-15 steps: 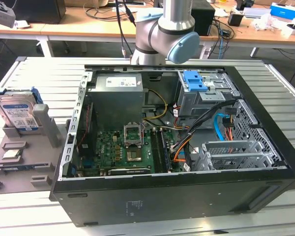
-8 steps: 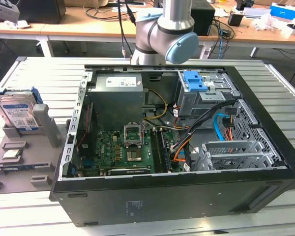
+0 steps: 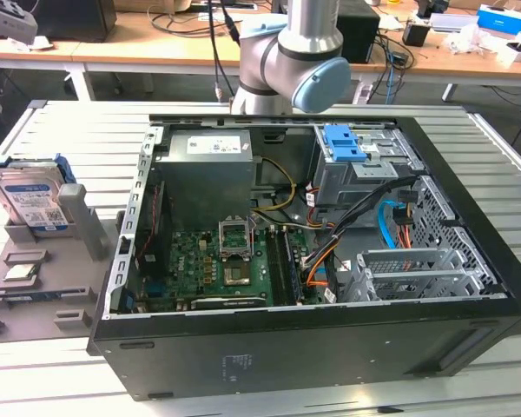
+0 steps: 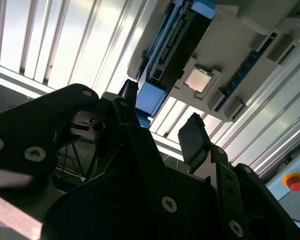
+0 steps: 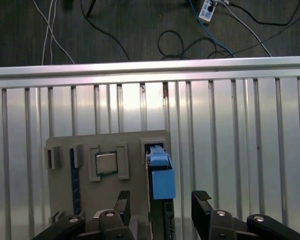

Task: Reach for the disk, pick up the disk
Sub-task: 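Pick up the disk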

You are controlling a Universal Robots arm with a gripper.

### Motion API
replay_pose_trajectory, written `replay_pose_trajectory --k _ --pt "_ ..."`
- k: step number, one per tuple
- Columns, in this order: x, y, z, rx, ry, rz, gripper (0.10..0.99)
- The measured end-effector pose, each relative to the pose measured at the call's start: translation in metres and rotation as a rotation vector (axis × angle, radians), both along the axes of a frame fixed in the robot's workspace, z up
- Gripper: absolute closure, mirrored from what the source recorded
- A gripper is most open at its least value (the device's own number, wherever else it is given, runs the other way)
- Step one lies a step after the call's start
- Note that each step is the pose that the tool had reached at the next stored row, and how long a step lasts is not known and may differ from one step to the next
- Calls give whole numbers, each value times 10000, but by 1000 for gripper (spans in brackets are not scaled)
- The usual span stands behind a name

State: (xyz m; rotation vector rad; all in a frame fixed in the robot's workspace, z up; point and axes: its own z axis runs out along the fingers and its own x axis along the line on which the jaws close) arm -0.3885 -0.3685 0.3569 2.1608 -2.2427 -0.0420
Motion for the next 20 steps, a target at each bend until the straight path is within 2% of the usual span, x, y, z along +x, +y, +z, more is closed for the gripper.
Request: replay_pose_trajectory --k 20 --pt "0 0 -283 0 1 283 482"
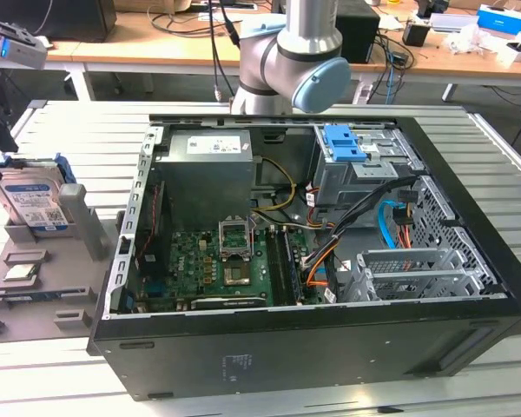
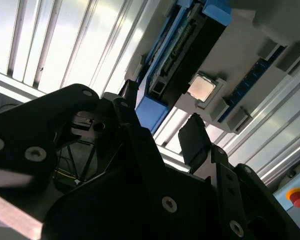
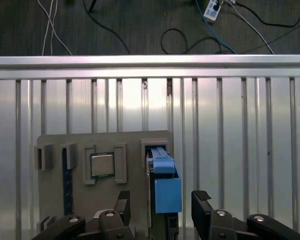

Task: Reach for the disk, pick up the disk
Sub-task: 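Pick up the disk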

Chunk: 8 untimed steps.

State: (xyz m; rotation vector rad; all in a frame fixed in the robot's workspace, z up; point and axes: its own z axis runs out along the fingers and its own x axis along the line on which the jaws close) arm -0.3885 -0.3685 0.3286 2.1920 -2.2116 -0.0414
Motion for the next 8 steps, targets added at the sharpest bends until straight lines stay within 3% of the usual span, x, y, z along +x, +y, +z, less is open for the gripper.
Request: replay_pose_trajectory --k 8 --pt "0 0 -66 0 0 51 482"
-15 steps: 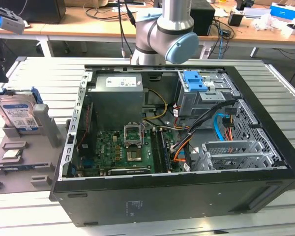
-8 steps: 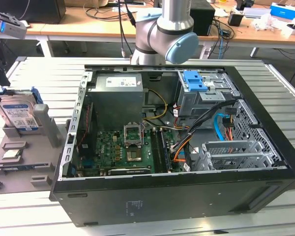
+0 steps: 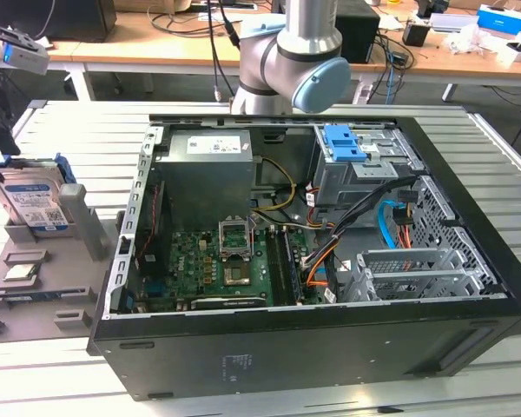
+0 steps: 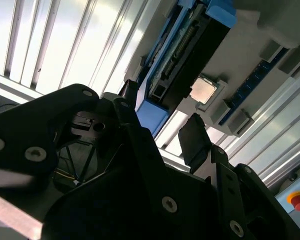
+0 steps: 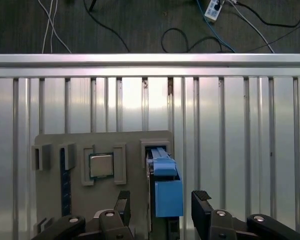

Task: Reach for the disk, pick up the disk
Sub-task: 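Pick up the disk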

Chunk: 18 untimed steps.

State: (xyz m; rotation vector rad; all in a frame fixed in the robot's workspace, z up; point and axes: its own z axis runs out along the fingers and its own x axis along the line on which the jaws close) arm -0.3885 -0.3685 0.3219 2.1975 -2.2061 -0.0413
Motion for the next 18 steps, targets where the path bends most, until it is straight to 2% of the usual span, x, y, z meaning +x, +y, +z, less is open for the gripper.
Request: replay_pose_trajectory --k 18 --pt "0 0 -111 0 0 89 482"
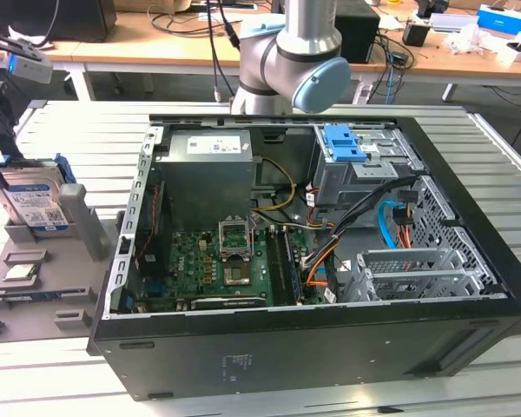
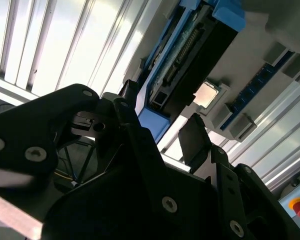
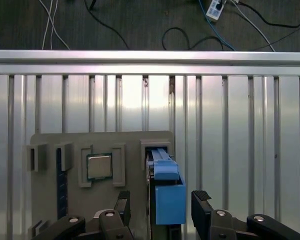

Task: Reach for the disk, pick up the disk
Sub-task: 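Pick up the disk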

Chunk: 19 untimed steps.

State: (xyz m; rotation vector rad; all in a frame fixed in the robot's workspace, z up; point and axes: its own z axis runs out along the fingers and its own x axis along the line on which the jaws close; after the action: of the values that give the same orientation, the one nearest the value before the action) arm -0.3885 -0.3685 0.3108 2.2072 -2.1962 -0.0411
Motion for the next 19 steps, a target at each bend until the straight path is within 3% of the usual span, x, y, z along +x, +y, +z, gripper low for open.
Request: replay_pose_trajectory --k 19 --pt "-1 -1 -186 0 0 77 482"
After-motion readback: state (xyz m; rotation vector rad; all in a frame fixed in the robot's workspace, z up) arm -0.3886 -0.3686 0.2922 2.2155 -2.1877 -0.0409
